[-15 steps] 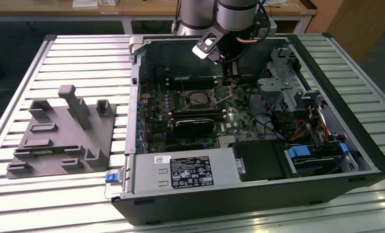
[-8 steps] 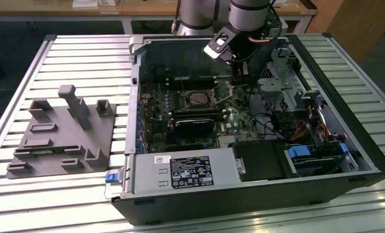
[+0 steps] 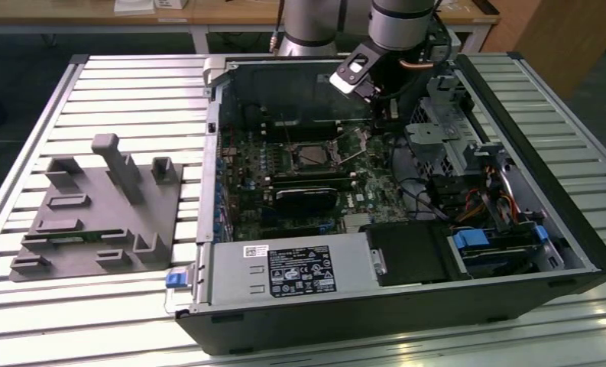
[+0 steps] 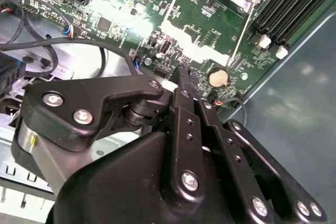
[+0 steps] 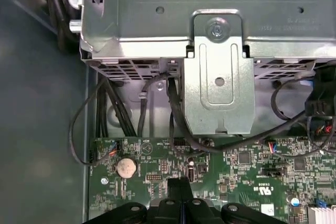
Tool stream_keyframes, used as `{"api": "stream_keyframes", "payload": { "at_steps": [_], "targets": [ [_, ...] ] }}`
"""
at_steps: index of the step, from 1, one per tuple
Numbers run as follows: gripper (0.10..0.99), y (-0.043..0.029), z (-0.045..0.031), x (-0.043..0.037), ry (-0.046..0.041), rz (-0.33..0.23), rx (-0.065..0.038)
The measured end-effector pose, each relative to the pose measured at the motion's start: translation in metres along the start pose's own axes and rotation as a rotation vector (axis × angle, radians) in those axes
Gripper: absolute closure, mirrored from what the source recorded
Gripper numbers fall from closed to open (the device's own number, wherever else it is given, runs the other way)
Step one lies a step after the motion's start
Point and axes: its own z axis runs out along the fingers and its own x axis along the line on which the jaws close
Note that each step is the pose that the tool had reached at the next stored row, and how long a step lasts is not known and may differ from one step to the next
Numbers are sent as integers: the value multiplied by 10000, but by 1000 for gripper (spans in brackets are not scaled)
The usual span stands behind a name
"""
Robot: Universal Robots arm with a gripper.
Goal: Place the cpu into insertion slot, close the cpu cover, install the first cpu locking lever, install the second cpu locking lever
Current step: 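Close the cpu cover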
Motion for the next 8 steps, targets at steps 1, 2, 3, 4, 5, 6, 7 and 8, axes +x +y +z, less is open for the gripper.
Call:
{"api": "stream_keyframes", "payload": {
  "at_steps": [1,2,3,4,5,6,7,8],
  "targets": [
    [980,1,10,0,-1,1,3],
    [980,2,20,0,0,1,8],
    [980,2,32,0,0,1,13],
    [980,3,45,-1,0,1,21],
    [980,3,57,-1,-1,1,28],
    [980,3,67,-1,-2,1,34],
    [980,4,77,-1,-4,1,42],
    [980,4,89,-1,-6,1,49]
  ]
}}
